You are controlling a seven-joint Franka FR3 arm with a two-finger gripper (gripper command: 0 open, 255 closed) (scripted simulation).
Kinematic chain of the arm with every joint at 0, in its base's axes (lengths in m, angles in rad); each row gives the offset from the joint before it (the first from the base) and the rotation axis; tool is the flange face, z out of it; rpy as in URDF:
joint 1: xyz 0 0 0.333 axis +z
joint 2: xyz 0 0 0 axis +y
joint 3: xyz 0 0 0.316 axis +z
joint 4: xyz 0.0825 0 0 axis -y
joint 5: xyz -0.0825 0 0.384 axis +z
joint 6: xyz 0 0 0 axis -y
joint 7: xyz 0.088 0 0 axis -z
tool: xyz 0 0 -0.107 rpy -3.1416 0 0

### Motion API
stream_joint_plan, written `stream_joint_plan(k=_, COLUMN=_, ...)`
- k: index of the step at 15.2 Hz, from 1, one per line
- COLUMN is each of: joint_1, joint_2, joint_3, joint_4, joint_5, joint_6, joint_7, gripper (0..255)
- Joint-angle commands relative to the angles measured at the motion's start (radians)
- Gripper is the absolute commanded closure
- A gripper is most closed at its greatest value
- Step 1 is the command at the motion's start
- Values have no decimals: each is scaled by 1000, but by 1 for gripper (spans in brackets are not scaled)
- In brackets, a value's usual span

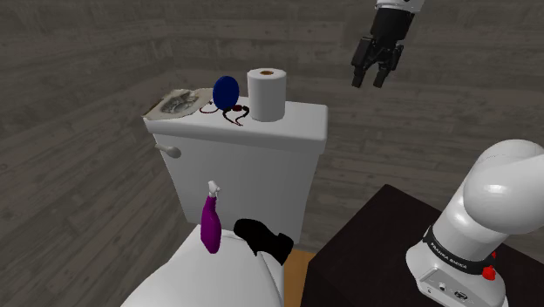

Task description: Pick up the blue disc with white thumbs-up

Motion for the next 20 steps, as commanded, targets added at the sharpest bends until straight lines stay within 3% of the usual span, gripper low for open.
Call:
stream_joint_plan(k=1, joint_1=0, joint_2=0, joint_3=0, joint_4=0, joint_5=0, joint_6=0, joint_7=0, gripper=0)
stream_joint_plan(k=6, joint_1=-26, joint_2=72, joint_3=163, joint_4=53, joint_5=62, joint_6=60, joint_7=287, gripper=0)
stream_joint_plan(k=11, joint_1=-70, joint_2=201, joint_3=317, joint_4=164, joint_5=80, joint_6=112, joint_7=574, gripper=0)
stream_joint_plan(k=16, joint_1=-129, joint_2=378, joint_3=463, joint_4=330, joint_5=36, joint_6=139, joint_7=869, gripper=0)
stream_joint_plan(k=20, joint_1=-174, joint_2=556, joint_3=571, joint_4=503, joint_5=-54, joint_6=130, joint_7=1118, gripper=0)
